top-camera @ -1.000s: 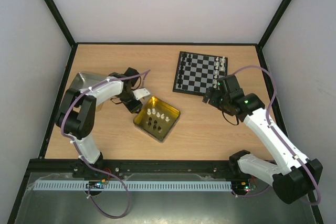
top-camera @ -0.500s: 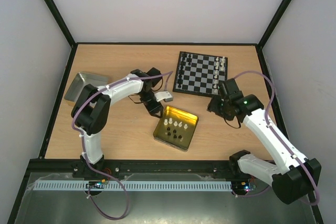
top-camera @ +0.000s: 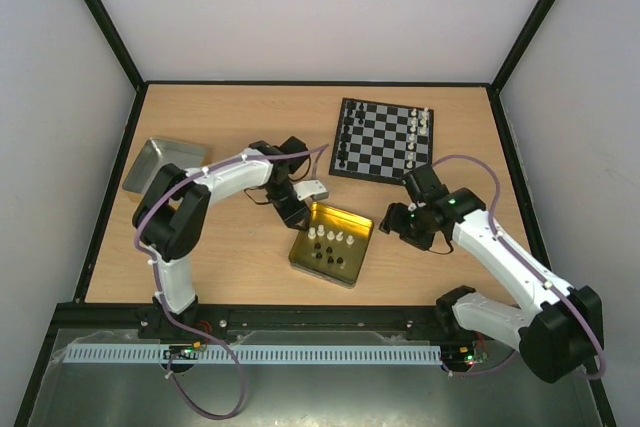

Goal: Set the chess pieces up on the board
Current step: Move the storage box to the center of the board.

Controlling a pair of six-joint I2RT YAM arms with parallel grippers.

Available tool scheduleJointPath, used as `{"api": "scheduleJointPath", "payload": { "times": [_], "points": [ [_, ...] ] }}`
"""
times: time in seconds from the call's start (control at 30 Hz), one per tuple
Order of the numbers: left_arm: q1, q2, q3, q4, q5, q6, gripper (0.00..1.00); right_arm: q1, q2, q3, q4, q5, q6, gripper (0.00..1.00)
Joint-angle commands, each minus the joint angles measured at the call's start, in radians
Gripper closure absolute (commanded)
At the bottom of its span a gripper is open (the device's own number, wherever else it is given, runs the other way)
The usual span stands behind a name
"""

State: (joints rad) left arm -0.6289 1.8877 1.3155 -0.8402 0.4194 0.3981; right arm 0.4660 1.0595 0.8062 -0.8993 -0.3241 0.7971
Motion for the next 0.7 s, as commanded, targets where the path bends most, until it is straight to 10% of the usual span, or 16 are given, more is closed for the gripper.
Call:
{"api": "scheduleJointPath", "payload": {
  "times": [0.0,0.67],
  "points": [
    [0.057,-0.085,-0.053,0.026,-0.09,-0.016,0.51,0.041,0.051,-0.019,0.064,-0.051,0.001,0.3],
    [0.265,-0.244,-0.039,-0.014,0.035,-0.001,0.41,0.147,0.272,0.057,0.223,-0.112,-0.008,0.3]
  ]
}}
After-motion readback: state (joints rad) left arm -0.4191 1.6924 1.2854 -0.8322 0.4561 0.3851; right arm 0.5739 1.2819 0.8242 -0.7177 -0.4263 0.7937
